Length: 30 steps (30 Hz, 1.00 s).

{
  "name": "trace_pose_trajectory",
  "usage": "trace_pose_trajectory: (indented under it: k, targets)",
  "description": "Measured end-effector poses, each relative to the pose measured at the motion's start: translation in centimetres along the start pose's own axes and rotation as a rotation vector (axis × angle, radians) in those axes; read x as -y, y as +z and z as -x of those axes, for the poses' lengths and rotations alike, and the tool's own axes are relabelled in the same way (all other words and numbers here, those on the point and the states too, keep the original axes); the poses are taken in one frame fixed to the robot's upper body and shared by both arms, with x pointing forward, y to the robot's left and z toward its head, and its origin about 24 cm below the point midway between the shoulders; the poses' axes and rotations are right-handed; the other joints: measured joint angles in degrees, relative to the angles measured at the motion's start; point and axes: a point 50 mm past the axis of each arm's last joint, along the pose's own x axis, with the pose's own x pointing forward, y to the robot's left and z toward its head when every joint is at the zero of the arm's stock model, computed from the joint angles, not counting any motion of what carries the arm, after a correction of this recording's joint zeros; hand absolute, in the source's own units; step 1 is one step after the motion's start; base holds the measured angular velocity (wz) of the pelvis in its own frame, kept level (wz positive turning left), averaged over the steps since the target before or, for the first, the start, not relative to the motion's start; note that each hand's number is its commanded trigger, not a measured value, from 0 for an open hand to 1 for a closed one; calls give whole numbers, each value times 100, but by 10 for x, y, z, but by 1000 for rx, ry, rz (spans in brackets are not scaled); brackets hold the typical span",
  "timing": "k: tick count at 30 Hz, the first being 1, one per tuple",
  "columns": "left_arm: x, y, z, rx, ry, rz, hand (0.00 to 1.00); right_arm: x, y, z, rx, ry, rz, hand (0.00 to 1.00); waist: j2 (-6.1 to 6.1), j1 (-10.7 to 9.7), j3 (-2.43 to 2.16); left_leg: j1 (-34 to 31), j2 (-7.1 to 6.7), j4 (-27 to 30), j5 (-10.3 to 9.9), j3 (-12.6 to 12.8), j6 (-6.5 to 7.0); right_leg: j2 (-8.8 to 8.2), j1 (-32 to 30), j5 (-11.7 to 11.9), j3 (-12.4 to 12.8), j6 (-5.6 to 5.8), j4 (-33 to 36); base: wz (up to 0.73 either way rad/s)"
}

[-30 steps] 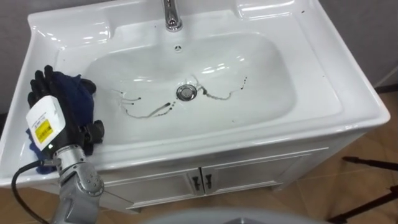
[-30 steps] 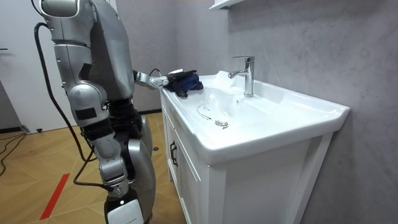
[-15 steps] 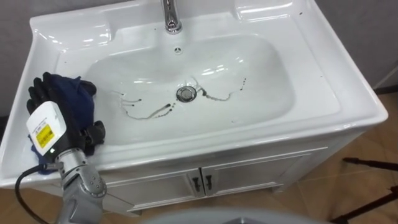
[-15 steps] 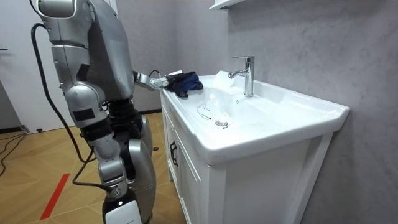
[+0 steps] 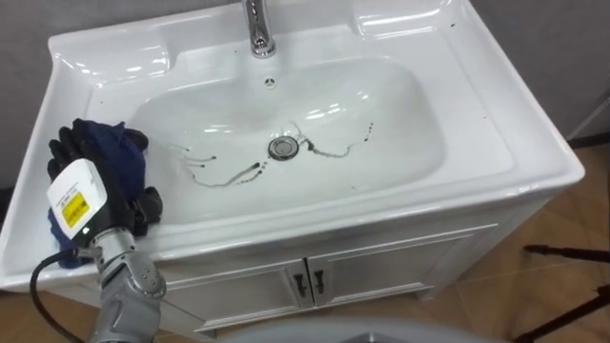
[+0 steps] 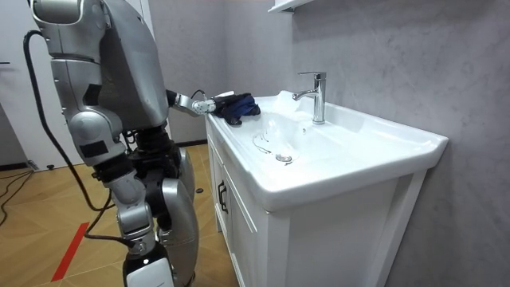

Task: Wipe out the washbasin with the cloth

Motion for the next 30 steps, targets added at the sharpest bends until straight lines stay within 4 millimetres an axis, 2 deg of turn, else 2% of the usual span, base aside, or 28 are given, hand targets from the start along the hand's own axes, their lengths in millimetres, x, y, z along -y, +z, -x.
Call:
trace_pose_trajectory:
  k: [1, 2, 10, 17, 30]
  targets:
    - [1, -1, 0, -3, -4, -2, 91, -1, -2, 0, -11, 3, 0, 0, 8, 1, -18, 18, 2, -27, 2, 0, -4, 3, 4, 1, -1, -1, 1, 0]
    - [1, -1, 0, -5, -4, -2, 100, -2, -4, 0, -18, 7, 0, 0, 7, 2, -21, 21, 5, -27, 3, 0, -5, 7, 6, 0, -2, -2, 4, 0]
    - [2, -2, 0, -12, -3, -7, 100, -2, -5, 0, -35, 15, -2, 0, 26, 13, -36, 21, 7, -25, 8, 0, -12, 9, 7, 1, -9, -5, 2, 0]
    - [-7, -8, -6, 7, 70, -59, 100, -1, -4, 0, -50, 12, 0, 0, 7, 35, -49, 44, 1, 2, 11, 34, -13, 2, 7, 0, 18, -7, 30, -2]
    - [-8, -9, -8, -1, 75, -61, 100, 0, -1, 0, -43, 10, -5, 0, 2, 29, -51, 34, 1, 26, 10, 49, -15, -13, -5, -4, 0, -25, 106, 0]
